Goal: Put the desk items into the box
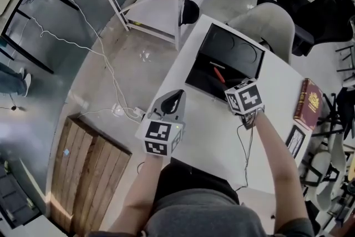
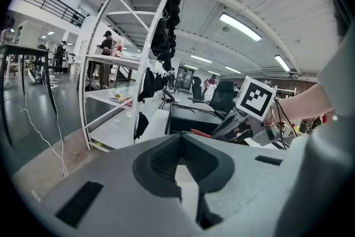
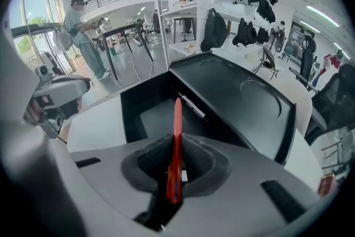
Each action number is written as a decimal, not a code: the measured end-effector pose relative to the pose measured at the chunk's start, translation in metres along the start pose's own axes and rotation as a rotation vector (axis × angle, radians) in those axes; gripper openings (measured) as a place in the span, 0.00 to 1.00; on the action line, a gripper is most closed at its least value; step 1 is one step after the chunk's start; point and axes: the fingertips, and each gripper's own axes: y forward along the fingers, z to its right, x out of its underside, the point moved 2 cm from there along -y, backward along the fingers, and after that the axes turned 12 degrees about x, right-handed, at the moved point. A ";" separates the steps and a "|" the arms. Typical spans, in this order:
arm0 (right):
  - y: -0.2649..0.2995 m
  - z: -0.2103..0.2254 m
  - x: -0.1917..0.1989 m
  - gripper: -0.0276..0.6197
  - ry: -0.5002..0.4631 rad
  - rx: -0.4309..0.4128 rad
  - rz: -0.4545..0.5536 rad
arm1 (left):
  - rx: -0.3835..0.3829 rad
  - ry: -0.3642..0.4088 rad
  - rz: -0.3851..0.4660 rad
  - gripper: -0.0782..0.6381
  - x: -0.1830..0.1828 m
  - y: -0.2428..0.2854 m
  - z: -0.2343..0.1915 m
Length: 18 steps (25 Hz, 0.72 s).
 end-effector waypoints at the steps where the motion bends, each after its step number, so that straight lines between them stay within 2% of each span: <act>1: 0.002 -0.001 0.000 0.13 -0.011 0.003 -0.013 | -0.003 -0.002 0.001 0.12 0.000 0.000 -0.002; 11: 0.020 -0.005 0.004 0.13 -0.085 0.039 -0.096 | -0.014 -0.016 -0.002 0.12 0.001 0.001 -0.012; 18: 0.023 -0.009 0.004 0.13 -0.084 0.029 -0.106 | -0.019 -0.020 -0.007 0.12 0.003 -0.001 -0.015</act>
